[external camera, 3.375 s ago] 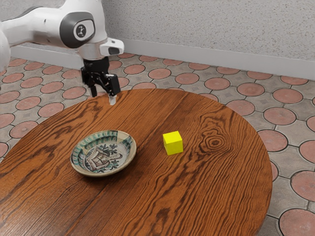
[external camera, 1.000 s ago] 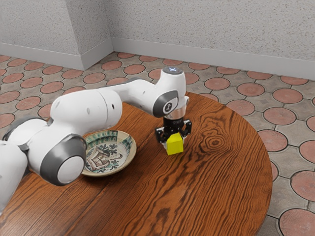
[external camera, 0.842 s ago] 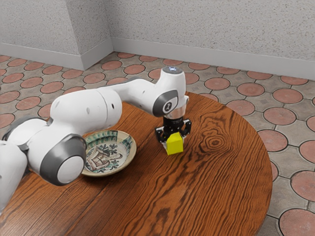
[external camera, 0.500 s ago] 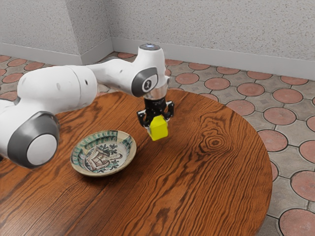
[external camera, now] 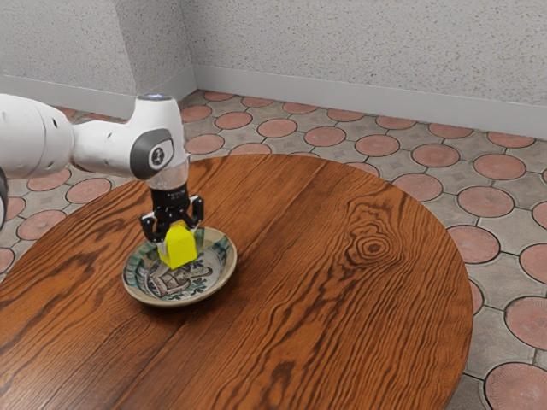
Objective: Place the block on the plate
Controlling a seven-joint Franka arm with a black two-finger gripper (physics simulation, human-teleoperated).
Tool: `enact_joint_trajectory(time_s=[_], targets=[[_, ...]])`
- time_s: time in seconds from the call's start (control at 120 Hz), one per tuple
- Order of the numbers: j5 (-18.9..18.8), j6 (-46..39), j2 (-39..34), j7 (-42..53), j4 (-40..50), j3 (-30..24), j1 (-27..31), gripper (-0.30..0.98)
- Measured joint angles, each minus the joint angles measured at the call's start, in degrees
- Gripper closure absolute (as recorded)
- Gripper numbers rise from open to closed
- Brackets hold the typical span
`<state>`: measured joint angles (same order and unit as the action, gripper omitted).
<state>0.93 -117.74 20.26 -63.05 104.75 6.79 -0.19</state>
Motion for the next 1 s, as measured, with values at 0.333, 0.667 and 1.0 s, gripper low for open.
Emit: enact_joint_trajectory(time_s=[0.333, 0.667, 1.0], targets=[[0.02, -4.37, -0.53, -0.15, 2.84, -0.84, 0.35, 0.13], [-0.03, -2.99, -10.67, 4.36, 6.53, -2.24, 0.71, 0.03], [0.38, 5.81, -15.59, 30.44, 0.8, 2.74, -6.17, 0.01]])
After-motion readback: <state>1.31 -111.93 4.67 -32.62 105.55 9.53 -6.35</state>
